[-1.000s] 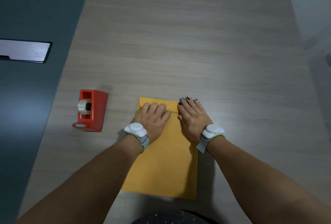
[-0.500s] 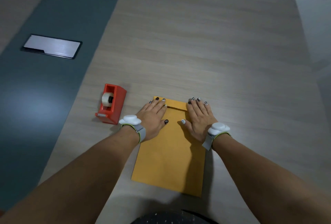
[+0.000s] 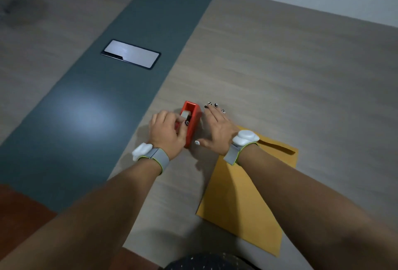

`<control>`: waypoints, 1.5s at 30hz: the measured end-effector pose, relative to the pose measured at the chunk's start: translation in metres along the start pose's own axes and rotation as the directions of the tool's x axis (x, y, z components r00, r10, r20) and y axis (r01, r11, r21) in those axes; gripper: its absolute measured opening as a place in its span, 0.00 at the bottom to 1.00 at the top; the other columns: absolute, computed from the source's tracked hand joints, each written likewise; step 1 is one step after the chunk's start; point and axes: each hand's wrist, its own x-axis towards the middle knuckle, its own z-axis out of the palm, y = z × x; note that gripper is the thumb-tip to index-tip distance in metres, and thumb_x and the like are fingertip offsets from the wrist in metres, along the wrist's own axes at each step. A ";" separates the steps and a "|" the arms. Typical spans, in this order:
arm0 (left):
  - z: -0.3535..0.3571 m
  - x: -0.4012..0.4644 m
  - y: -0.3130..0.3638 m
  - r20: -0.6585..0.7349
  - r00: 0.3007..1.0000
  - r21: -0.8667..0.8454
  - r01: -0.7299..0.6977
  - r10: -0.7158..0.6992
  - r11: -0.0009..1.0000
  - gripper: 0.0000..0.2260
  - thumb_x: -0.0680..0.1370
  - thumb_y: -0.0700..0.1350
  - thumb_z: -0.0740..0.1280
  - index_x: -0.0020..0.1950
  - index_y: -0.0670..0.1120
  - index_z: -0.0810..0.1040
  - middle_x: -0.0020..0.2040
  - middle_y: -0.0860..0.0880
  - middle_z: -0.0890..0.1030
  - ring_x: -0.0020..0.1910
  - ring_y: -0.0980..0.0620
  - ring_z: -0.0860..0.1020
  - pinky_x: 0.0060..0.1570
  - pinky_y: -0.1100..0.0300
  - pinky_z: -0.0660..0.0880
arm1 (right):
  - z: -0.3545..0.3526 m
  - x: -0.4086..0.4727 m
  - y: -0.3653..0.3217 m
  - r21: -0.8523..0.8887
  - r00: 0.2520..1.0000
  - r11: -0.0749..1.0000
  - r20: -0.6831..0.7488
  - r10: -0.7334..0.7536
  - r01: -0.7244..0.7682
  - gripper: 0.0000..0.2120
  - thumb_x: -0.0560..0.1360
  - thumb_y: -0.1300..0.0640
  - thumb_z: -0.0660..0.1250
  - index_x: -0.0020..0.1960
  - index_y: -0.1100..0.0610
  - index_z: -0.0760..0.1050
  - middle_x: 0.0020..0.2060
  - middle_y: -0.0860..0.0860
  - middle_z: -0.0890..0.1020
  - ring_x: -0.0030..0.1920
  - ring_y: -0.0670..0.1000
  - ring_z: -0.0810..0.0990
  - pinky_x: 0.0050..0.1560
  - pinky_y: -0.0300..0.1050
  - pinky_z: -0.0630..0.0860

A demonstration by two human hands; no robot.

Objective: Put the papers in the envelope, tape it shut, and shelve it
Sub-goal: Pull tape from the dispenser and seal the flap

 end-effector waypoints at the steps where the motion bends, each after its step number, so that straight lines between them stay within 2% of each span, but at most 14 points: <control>1: -0.005 0.002 -0.007 0.026 0.997 -0.019 0.077 -0.077 0.997 0.09 0.76 0.49 0.66 0.46 0.44 0.80 0.47 0.43 0.80 0.50 0.39 0.76 0.51 0.54 0.67 | 0.002 0.008 -0.010 0.015 1.000 1.000 0.006 -0.017 0.016 0.53 0.66 0.38 0.75 0.78 0.61 0.53 0.79 0.60 0.56 0.79 0.62 0.52 0.77 0.59 0.54; 3: -0.011 0.005 -0.019 0.122 0.966 -0.027 0.233 -0.228 0.972 0.06 0.77 0.47 0.68 0.48 0.45 0.82 0.51 0.43 0.80 0.52 0.40 0.77 0.50 0.58 0.67 | 0.005 0.024 -0.026 0.018 0.998 1.000 0.050 -0.025 0.024 0.58 0.63 0.37 0.76 0.79 0.61 0.49 0.79 0.59 0.52 0.79 0.61 0.49 0.78 0.58 0.52; 5: -0.013 0.008 -0.028 0.230 0.923 -0.048 0.326 -0.307 0.944 0.06 0.78 0.47 0.68 0.48 0.47 0.83 0.51 0.44 0.81 0.50 0.42 0.80 0.49 0.59 0.70 | 0.008 0.035 -0.037 0.013 0.996 1.000 0.089 -0.008 0.007 0.62 0.61 0.36 0.77 0.79 0.60 0.45 0.80 0.58 0.49 0.79 0.60 0.47 0.79 0.54 0.49; 8: -0.018 0.010 -0.028 0.344 0.867 -0.101 0.416 -0.361 0.904 0.05 0.78 0.49 0.68 0.44 0.51 0.82 0.45 0.46 0.84 0.44 0.45 0.80 0.44 0.61 0.69 | 0.006 0.039 -0.042 0.016 0.996 1.000 0.086 0.020 -0.021 0.64 0.59 0.38 0.79 0.79 0.61 0.45 0.80 0.57 0.49 0.79 0.59 0.47 0.78 0.49 0.49; 11: -0.021 0.013 -0.017 0.457 0.798 -0.164 0.509 -0.392 0.845 0.08 0.80 0.51 0.67 0.44 0.50 0.82 0.38 0.51 0.83 0.38 0.52 0.78 0.41 0.61 0.69 | 0.004 0.036 -0.041 0.029 0.998 0.999 0.062 0.031 -0.033 0.64 0.58 0.39 0.80 0.79 0.61 0.46 0.80 0.56 0.51 0.79 0.57 0.50 0.77 0.47 0.52; 14: -0.016 0.019 -0.009 0.556 0.713 -0.299 0.651 -0.427 0.698 0.10 0.79 0.48 0.69 0.43 0.45 0.85 0.42 0.46 0.86 0.40 0.48 0.81 0.48 0.57 0.78 | 0.003 0.033 -0.042 0.044 0.999 0.999 0.036 0.030 -0.031 0.62 0.59 0.40 0.80 0.79 0.61 0.48 0.79 0.56 0.53 0.79 0.57 0.52 0.77 0.46 0.52; 16: -0.011 0.023 -0.008 0.566 0.686 -0.329 0.696 -0.457 0.638 0.08 0.75 0.47 0.72 0.38 0.46 0.84 0.42 0.42 0.87 0.42 0.43 0.84 0.55 0.48 0.81 | 0.004 0.032 -0.044 0.050 0.999 0.998 0.012 0.032 -0.032 0.61 0.59 0.40 0.79 0.79 0.61 0.49 0.79 0.57 0.54 0.79 0.57 0.53 0.76 0.45 0.52; 18: -0.007 0.026 -0.010 0.555 0.669 -0.327 0.722 -0.494 0.610 0.08 0.69 0.49 0.73 0.36 0.45 0.84 0.41 0.42 0.88 0.44 0.41 0.86 0.54 0.44 0.82 | 0.003 0.032 -0.044 0.040 1.000 0.999 0.018 0.023 -0.024 0.62 0.58 0.39 0.80 0.79 0.61 0.50 0.79 0.57 0.54 0.79 0.57 0.54 0.76 0.46 0.53; 21: -0.012 0.029 -0.008 0.519 0.664 -0.326 0.736 -0.538 0.594 0.12 0.64 0.54 0.72 0.36 0.46 0.84 0.38 0.45 0.87 0.43 0.41 0.86 0.52 0.44 0.83 | -0.002 0.035 -0.043 0.020 0.998 1.000 0.056 0.002 -0.003 0.64 0.57 0.38 0.81 0.79 0.62 0.50 0.79 0.57 0.54 0.79 0.57 0.53 0.76 0.45 0.52; 24: -0.018 0.025 -0.006 0.504 0.663 -0.304 0.736 -0.554 0.604 0.10 0.63 0.53 0.71 0.33 0.46 0.83 0.37 0.46 0.87 0.42 0.42 0.85 0.51 0.46 0.82 | -0.004 0.035 -0.044 0.006 0.997 1.000 0.080 -0.007 0.006 0.64 0.57 0.38 0.81 0.79 0.61 0.49 0.79 0.56 0.53 0.79 0.56 0.52 0.76 0.45 0.53; 29: -0.028 0.004 -0.004 0.461 0.678 -0.288 0.724 -0.572 0.626 0.09 0.71 0.48 0.72 0.33 0.46 0.82 0.33 0.48 0.81 0.38 0.44 0.78 0.45 0.55 0.77 | -0.007 0.033 -0.045 -0.002 0.996 1.000 0.091 -0.015 0.016 0.63 0.58 0.39 0.80 0.79 0.61 0.49 0.79 0.56 0.53 0.78 0.57 0.54 0.75 0.44 0.55; 36: -0.036 -0.027 -0.007 0.486 0.653 -0.338 0.754 -0.581 0.564 0.11 0.74 0.43 0.72 0.32 0.47 0.77 0.30 0.48 0.73 0.34 0.47 0.71 0.35 0.58 0.67 | -0.009 0.035 -0.045 -0.017 0.994 1.000 0.109 -0.006 0.008 0.64 0.57 0.37 0.80 0.79 0.60 0.48 0.79 0.55 0.52 0.78 0.57 0.56 0.74 0.44 0.57; 42: -0.035 -0.047 -0.012 0.498 0.608 -0.354 0.794 -0.619 0.495 0.08 0.72 0.46 0.71 0.34 0.48 0.78 0.31 0.48 0.72 0.37 0.46 0.71 0.44 0.57 0.71 | -0.008 0.037 -0.042 -0.035 0.992 0.999 0.123 -0.009 0.013 0.64 0.58 0.36 0.79 0.79 0.59 0.47 0.80 0.54 0.51 0.79 0.56 0.54 0.75 0.45 0.56; 45: -0.032 -0.045 -0.012 0.484 0.611 -0.369 0.792 -0.626 0.487 0.08 0.67 0.51 0.69 0.31 0.48 0.78 0.31 0.48 0.75 0.37 0.46 0.73 0.42 0.57 0.71 | -0.008 0.037 -0.042 -0.026 0.995 1.000 0.104 -0.009 0.012 0.64 0.58 0.37 0.80 0.79 0.60 0.48 0.79 0.55 0.51 0.79 0.56 0.53 0.75 0.44 0.55</control>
